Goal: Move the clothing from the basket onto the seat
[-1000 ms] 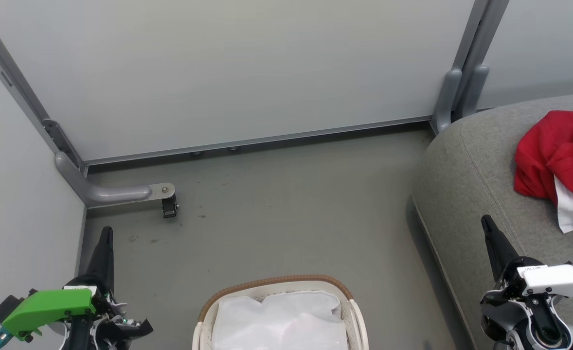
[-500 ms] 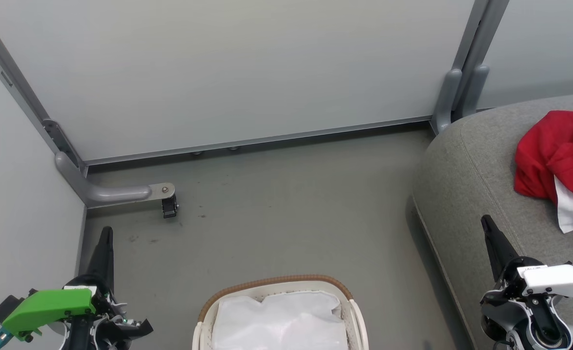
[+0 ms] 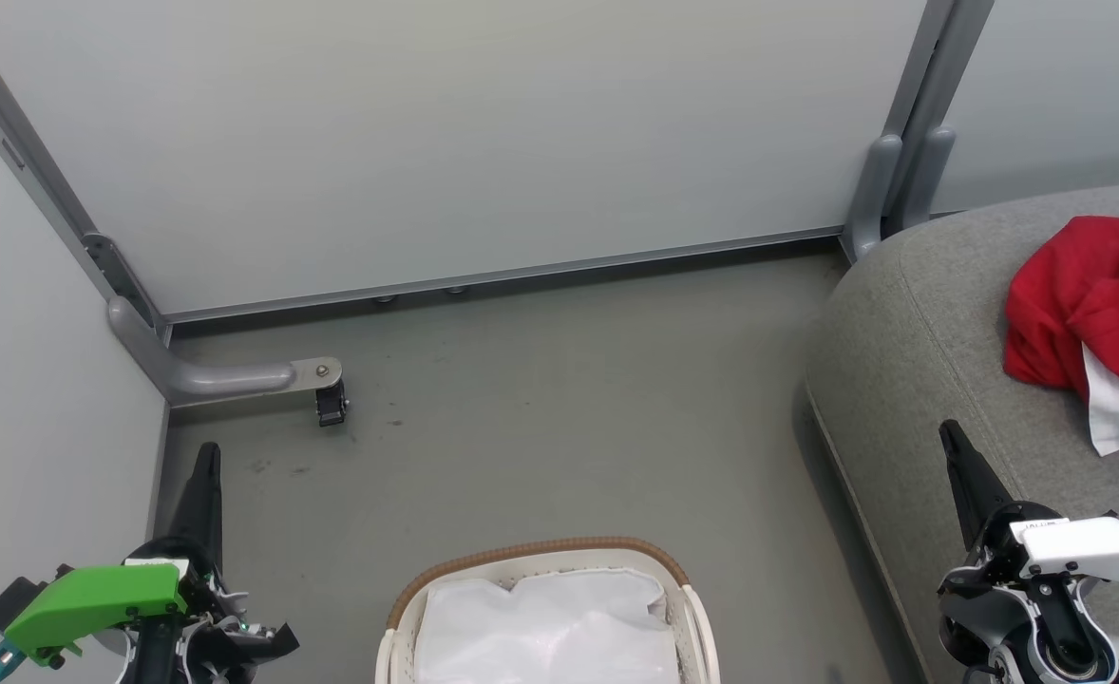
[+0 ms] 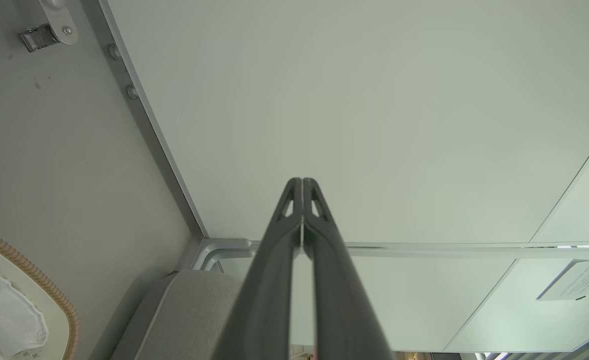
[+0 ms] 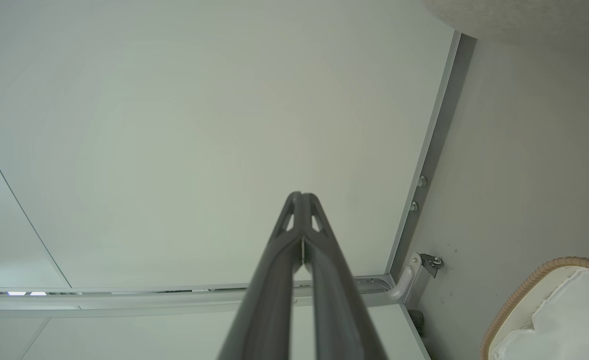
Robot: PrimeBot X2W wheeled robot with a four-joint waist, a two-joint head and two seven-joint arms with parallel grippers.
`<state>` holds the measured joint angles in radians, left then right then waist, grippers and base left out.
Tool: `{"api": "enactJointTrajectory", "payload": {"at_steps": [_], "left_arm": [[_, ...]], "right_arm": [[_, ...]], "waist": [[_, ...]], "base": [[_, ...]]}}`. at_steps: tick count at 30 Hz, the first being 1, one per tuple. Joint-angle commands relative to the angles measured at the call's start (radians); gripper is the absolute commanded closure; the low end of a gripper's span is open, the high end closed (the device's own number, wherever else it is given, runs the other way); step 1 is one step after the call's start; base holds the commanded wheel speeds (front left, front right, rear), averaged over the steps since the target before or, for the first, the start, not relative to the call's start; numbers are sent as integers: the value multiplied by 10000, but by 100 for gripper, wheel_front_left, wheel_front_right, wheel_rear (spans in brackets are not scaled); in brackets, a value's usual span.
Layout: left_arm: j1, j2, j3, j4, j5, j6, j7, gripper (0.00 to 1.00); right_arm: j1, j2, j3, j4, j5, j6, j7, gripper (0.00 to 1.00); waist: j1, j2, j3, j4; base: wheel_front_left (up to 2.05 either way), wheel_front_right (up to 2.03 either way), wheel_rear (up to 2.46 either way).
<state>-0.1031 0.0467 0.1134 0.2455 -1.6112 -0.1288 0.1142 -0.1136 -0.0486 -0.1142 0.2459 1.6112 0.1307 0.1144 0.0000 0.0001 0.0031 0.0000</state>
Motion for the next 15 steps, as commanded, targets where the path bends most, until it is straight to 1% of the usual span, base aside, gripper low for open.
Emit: {"api": "enactJointTrajectory", "payload": {"at_steps": [1,15], "left_arm": [[-115,66,22,-17,-35,-42,33,100],[-115,66,22,-16,-35,-42,33,100]], "right_arm": [[106,-23,-18,-38,34,0,29,100],[106,-23,-17,-38,35,0,29,100]], "waist": [[0,-1,0,0],[0,-1,0,0]], "base": [[0,0,0],[0,0,0]]}}
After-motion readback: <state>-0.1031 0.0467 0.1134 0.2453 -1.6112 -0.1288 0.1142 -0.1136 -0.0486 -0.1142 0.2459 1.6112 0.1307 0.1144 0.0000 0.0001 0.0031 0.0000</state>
